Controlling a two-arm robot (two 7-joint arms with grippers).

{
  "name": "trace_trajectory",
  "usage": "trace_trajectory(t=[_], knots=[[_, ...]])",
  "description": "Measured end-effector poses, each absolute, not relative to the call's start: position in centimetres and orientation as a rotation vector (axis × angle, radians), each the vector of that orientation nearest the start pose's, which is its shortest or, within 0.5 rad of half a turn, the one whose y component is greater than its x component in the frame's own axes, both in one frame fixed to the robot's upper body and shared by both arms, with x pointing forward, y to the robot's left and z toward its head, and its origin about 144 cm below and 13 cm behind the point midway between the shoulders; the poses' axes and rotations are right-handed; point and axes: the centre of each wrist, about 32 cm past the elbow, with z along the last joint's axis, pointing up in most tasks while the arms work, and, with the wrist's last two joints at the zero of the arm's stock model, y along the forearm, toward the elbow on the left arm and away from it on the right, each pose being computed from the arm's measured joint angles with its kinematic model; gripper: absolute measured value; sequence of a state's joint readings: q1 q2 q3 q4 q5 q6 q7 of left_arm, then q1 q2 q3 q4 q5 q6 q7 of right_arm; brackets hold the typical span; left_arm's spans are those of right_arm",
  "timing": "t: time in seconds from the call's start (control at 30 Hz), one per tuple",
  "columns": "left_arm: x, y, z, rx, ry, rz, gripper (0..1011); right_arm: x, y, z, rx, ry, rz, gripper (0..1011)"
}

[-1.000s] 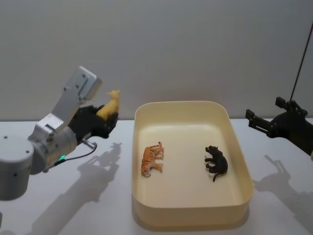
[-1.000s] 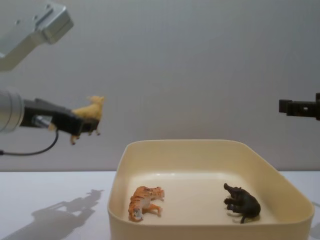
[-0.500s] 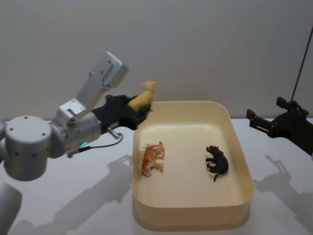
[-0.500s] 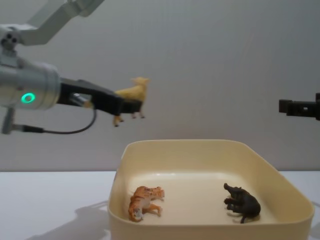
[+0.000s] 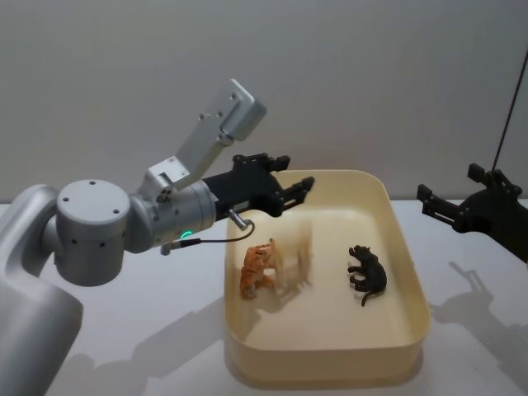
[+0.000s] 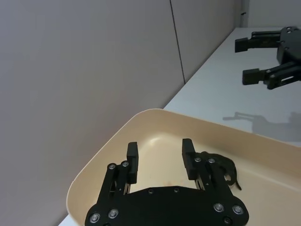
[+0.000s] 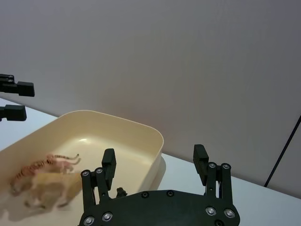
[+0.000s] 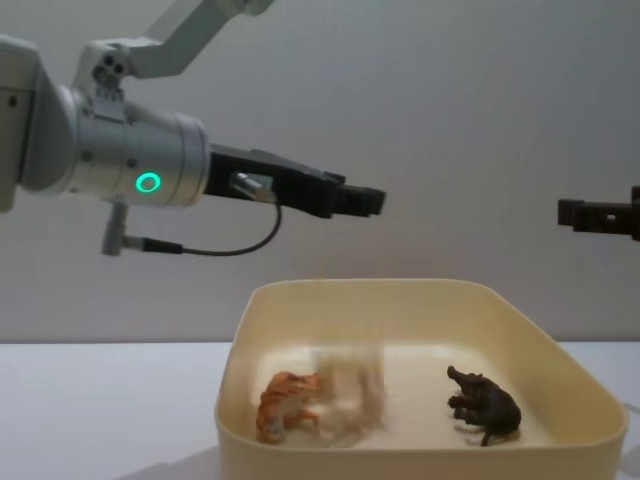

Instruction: Pick up the toy alternately with two hands and place it into the central storage box.

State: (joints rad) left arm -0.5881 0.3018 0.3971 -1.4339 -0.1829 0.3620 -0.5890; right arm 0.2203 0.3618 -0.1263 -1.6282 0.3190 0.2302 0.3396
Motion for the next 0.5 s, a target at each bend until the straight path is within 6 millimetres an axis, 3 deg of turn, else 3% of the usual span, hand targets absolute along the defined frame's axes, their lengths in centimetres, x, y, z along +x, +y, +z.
trace_trajectory(t=[0.5], knots=[[58.55,20.22,130.14,0.247,-0.140,0.696,951,51.00,-28.81,123.97,-0.058,-0.044,-1.105,1001]])
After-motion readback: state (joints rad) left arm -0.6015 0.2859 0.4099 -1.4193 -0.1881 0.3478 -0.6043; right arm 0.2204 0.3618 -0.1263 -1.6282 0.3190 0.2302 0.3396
